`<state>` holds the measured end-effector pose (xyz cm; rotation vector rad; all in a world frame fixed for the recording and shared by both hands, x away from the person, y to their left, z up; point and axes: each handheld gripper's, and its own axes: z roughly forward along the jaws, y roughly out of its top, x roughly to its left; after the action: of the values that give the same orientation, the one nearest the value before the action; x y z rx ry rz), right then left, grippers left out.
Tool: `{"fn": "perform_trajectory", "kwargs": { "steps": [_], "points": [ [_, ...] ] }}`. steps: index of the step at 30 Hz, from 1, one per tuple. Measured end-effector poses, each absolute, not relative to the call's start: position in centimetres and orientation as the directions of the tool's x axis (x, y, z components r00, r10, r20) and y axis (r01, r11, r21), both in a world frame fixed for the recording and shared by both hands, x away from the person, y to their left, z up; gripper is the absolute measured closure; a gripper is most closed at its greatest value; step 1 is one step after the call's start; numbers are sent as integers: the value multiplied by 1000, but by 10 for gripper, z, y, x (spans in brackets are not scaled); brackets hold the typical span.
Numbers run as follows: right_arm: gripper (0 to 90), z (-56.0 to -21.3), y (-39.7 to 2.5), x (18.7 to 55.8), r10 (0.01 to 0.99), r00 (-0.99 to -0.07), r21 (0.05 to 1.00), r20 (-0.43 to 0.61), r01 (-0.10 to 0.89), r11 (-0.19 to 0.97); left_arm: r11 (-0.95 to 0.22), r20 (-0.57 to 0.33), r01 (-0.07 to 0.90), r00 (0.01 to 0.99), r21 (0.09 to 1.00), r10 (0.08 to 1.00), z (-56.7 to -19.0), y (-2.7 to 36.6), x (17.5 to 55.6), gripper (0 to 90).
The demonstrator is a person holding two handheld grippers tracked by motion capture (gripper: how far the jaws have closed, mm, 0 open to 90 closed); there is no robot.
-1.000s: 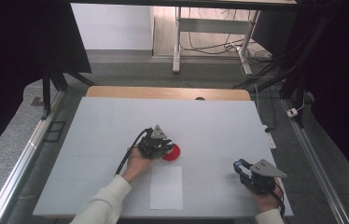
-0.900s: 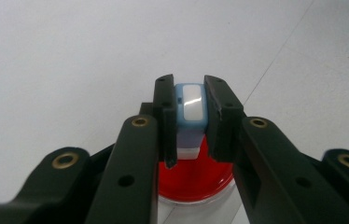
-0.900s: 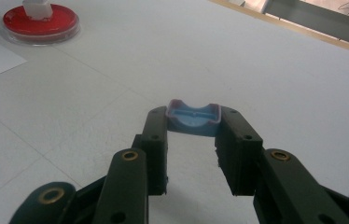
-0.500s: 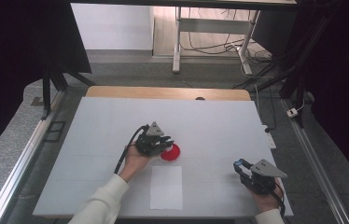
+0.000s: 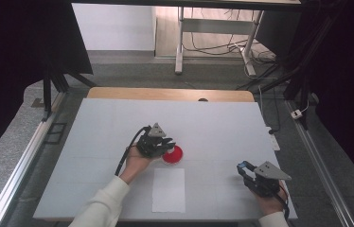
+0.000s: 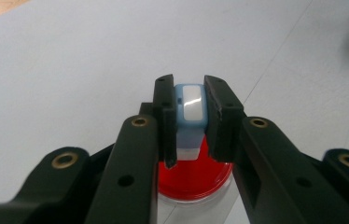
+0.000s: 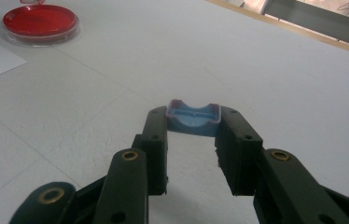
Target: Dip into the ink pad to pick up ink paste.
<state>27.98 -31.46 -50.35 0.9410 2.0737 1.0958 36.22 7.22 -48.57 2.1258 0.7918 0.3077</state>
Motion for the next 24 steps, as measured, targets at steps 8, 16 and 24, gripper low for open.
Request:
{"fn": "perform_trajectory", "kwargs": {
  "steps": [8, 16, 24],
  "points": [
    [652, -504, -315, 280, 804, -566, 861, -180, 305, 408, -479, -44, 446, 765, 756, 643, -495, 70, 365, 752],
    [652, -504, -315, 280, 804, -566, 860, -182, 305, 409, -484, -38, 445, 765, 753, 643, -498, 69, 365, 752],
    [652, -504, -315, 280, 804, -566, 860, -182, 304, 409, -488, -35, 442, 767, 753, 641, -498, 69, 365, 753]
  ]
}}
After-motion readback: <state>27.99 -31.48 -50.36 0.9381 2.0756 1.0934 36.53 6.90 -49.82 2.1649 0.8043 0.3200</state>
